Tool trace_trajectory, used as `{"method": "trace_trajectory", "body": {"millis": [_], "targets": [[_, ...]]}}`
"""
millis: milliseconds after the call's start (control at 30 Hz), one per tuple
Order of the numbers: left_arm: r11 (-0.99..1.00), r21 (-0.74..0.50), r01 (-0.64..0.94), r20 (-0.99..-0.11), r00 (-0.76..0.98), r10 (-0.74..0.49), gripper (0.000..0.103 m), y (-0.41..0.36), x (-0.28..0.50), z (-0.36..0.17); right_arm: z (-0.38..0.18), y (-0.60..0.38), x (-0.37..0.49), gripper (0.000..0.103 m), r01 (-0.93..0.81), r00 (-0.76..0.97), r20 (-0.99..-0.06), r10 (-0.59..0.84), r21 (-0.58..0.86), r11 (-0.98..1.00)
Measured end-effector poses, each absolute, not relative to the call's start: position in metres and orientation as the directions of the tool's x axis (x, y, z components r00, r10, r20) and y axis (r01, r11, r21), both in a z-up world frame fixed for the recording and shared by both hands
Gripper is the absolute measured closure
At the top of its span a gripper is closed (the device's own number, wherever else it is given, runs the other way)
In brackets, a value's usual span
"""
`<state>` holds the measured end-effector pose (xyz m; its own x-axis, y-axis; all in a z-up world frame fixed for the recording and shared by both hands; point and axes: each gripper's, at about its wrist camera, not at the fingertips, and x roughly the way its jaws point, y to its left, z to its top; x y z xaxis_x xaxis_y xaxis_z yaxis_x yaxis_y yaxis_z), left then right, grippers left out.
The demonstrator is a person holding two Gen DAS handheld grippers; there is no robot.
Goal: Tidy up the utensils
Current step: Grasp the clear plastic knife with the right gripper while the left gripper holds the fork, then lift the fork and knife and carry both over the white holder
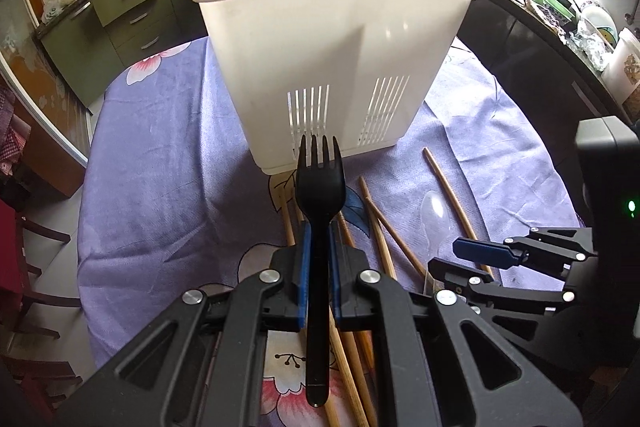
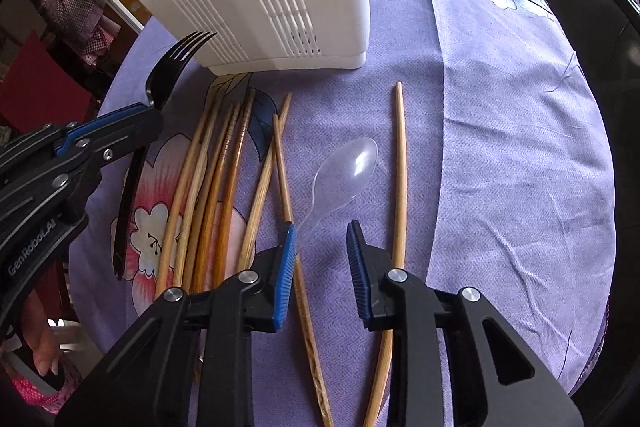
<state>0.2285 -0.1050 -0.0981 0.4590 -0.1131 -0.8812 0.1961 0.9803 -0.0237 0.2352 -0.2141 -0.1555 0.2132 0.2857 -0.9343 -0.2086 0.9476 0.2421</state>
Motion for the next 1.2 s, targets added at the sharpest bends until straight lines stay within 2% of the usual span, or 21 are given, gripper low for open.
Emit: {"method": "trace_trajectory", "body": {"millis": [700,767,867,1200], "targets": [[0.979,-0.033,0.199,-0.873,0.471,-0.125,0.095,-0.094,0.226,-0.096,-0.164,-0.159,0.279,0.076,-0.203,0.208,-0.939,0.274,0.233,0.951],[0.979,-0.033,0.200,-0.873,0.471,-0.125,0.095,-0.093,0.226,-0.096,-0.164,-0.155,0.283,0.081,-0.208,0.218,-0.938,0.270,0.226,0.952],[0.980,-0.034,0.198,-0.873,0.472,-0.126,0.095,-0.092,0.225,-0.096,-0.160,-0.155,0.280,0.098,-0.215,0.253,-0.931,0.265,0.213,0.953],[0.980,-0.039,0.194,-0.862,0.489,-0.132,0.094,-0.086,0.221,-0.088,-0.130,-0.177,0.252,0.098,-0.253,0.348,-0.865,0.361,0.284,0.925]]}}
